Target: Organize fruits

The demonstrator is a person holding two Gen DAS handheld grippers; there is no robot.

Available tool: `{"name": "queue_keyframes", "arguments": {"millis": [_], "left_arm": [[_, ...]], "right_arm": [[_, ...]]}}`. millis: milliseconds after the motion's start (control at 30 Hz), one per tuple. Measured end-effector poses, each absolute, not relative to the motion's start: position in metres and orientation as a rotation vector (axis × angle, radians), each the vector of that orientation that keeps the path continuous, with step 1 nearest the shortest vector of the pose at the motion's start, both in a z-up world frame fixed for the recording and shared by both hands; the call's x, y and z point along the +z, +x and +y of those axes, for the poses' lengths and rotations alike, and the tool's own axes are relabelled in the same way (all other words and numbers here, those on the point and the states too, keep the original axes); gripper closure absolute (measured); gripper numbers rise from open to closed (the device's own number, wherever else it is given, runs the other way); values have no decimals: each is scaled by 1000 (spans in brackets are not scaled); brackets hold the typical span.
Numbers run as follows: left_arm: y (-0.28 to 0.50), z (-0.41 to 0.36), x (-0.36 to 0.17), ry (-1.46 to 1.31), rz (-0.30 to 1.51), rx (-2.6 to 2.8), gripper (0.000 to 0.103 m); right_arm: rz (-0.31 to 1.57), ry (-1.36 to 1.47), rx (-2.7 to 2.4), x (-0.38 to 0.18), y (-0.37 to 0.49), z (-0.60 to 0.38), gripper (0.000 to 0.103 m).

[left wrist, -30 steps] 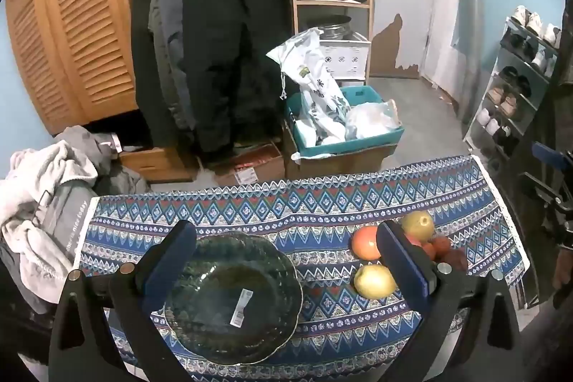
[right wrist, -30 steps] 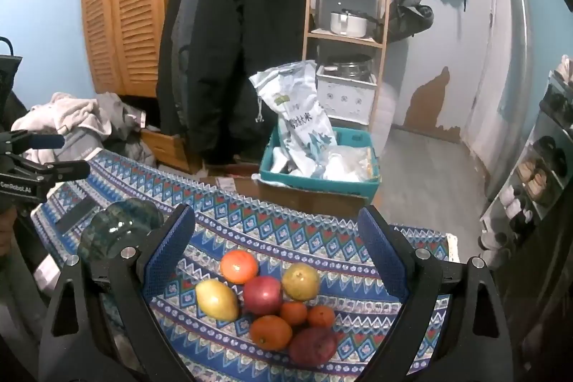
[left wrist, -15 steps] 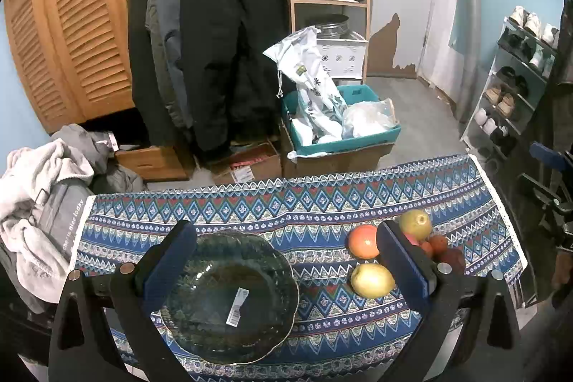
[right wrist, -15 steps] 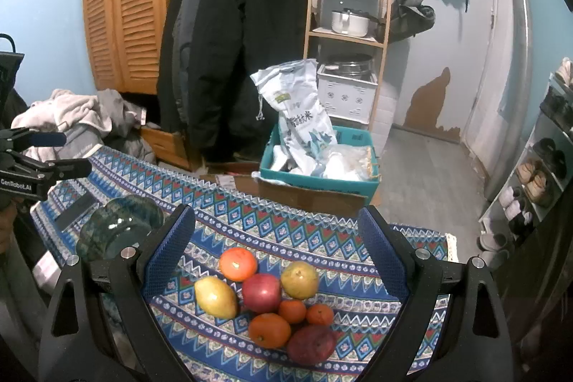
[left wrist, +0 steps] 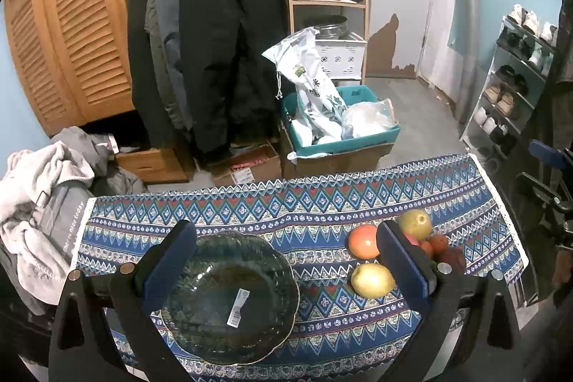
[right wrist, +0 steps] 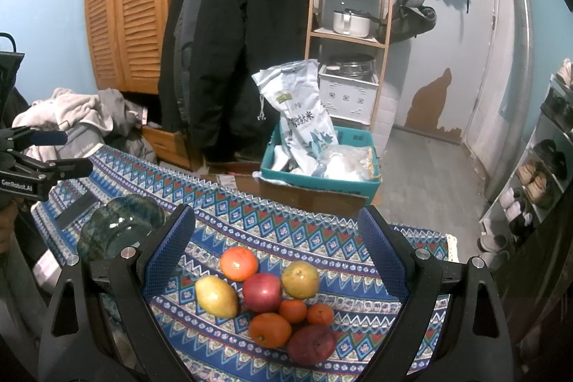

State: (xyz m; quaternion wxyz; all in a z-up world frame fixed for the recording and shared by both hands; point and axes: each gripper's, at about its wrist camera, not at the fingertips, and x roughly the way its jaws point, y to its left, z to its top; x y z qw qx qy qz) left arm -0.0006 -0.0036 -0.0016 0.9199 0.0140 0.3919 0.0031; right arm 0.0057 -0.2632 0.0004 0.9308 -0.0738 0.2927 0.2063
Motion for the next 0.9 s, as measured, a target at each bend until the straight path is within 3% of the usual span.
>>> {"name": "queue_keyframes", "arguments": {"millis": [900], "left_arm": [[0,-9,-4,49,813,-13,1]], "right_arm": [[603,-152,422,-2,5,-262,12]]}}
